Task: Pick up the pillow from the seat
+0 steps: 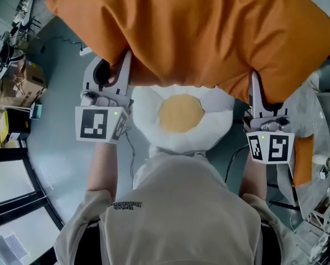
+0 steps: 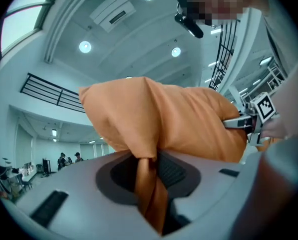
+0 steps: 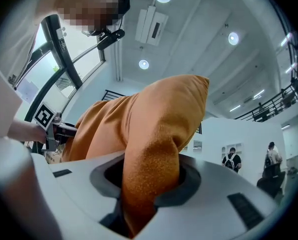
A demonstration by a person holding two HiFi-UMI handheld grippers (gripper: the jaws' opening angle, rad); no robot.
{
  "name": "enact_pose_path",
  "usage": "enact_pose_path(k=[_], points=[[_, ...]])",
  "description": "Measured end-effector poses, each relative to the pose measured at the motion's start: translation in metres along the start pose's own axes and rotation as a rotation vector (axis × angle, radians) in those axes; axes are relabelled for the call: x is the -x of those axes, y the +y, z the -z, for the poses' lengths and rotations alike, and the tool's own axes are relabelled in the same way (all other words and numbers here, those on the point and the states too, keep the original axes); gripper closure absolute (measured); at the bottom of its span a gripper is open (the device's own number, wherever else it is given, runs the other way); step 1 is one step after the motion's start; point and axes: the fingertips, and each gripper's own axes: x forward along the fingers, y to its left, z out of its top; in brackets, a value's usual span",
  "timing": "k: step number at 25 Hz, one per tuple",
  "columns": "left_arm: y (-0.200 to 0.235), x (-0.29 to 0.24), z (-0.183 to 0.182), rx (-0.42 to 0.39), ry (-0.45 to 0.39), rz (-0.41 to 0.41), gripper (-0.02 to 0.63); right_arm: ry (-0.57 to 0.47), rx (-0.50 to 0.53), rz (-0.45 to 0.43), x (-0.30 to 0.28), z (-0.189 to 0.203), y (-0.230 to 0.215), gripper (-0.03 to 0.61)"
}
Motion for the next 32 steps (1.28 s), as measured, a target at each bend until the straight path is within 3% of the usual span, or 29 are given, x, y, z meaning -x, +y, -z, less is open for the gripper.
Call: enact_pose_path(k=[6,9,19,32], points=[[-0.016,0.044,0.008,-0.017,-0.010,-0.043,0.516,-0.040,-0.012,0.015,0.030,0.010,0.025,0.439],[-0.032,0.054,0.016,-0.017,-0.006,-0.043,0.517,-0.012,-0.052,0.022,0.039,0.025,0.025,0.439],[-0.027,0.055,0.023,0.015,0.018,-0.021,0.515,0.015,-0.032,0.014,0.033,0.023,0.024,0.431],[-0.026,0.062,0.015,-0.003,0.006,-0.011,0.515,0.016,-0.032,0.013,0.040,0.018,0.028,0.426]])
